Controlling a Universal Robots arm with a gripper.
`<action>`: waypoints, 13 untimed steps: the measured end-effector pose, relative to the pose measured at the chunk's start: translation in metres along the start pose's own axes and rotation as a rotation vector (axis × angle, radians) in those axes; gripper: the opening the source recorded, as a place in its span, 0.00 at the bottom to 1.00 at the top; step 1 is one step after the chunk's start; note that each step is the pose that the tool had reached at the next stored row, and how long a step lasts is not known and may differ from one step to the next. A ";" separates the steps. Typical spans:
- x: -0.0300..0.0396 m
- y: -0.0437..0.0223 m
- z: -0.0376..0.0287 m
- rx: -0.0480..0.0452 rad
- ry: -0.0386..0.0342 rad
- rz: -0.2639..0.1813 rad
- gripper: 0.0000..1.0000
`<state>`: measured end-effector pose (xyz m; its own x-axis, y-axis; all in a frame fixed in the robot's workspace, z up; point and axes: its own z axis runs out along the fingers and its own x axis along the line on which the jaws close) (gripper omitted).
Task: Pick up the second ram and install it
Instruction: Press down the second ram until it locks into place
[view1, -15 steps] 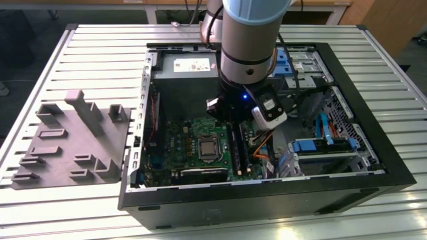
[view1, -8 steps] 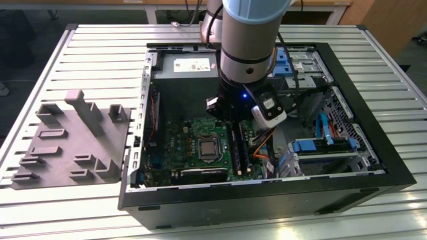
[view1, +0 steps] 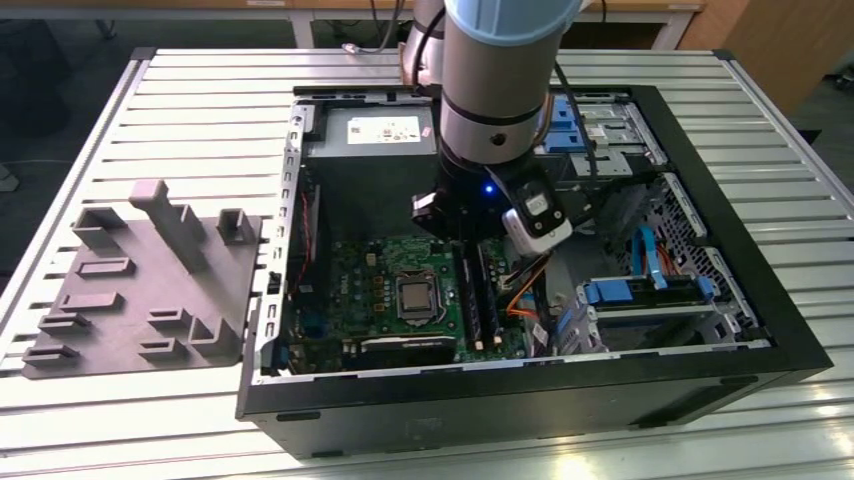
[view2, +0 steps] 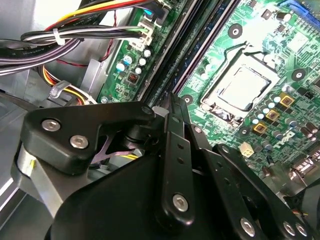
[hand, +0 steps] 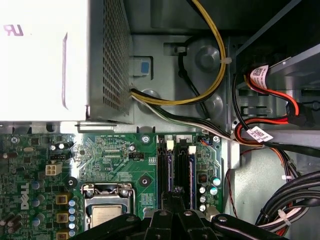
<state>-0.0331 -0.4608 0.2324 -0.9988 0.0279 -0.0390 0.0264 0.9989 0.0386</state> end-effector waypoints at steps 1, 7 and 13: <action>0.0000 0.0006 0.0001 -0.0001 0.0000 0.000 0.11; 0.0002 0.0060 0.0005 0.0000 0.0000 0.000 0.11; 0.0003 0.0108 0.0013 0.0000 -0.0001 0.002 0.11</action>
<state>-0.0331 -0.4500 0.2315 -0.9988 0.0295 -0.0390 0.0280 0.9989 0.0387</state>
